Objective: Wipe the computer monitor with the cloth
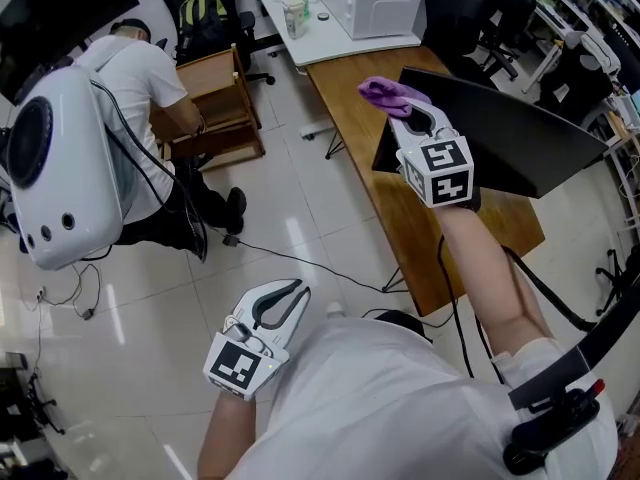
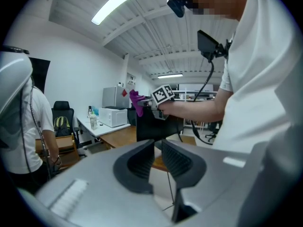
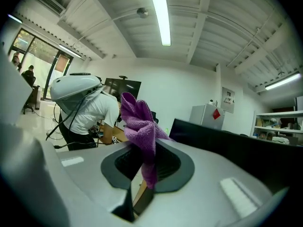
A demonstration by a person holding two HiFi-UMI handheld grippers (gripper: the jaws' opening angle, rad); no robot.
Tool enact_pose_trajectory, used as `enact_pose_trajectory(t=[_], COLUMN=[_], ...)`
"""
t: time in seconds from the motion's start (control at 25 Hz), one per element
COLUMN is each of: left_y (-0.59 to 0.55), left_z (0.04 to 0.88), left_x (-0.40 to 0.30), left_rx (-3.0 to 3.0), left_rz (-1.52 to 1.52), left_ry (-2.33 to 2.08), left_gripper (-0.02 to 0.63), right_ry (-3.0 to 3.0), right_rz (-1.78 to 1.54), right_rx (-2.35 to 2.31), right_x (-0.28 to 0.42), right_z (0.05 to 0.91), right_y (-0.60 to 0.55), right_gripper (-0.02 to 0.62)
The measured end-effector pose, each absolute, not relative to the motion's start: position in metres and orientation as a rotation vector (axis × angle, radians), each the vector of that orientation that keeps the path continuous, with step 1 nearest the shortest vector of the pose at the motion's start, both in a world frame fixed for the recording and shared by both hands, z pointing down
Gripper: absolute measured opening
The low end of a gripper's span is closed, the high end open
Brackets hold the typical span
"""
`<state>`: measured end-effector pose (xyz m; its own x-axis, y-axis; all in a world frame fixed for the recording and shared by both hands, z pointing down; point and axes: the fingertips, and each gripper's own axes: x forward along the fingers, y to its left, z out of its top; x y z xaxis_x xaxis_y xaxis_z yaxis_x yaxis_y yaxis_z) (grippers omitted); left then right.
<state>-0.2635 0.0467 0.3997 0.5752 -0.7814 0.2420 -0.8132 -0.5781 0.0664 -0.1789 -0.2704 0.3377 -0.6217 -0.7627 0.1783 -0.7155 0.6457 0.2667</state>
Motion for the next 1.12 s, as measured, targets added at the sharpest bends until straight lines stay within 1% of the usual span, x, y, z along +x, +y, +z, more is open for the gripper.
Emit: enact_pose_trajectory(t=[0.76,1.0,1.12], left_y=[0.034,0.029,0.025], left_z=[0.402,0.408,0.411], left_x=[-0.276,-0.275,-0.275], left_rx=[2.593,2.565,2.554], left_rz=[0.362,0.379,0.374], left_ry=[-1.321,-1.285,-1.267], left_gripper=[0.070,0.071,0.069], right_ry=[-2.530,-2.477,-2.470], right_rz=[-0.013,0.058,0.103], right_rx=[1.153,1.119,1.113], right_x=[-0.187,-0.184,-0.187], right_z=[0.472,0.537,0.553], right_y=[-0.265,-0.264,-0.261], right_gripper=[0.048,0.048,0.048])
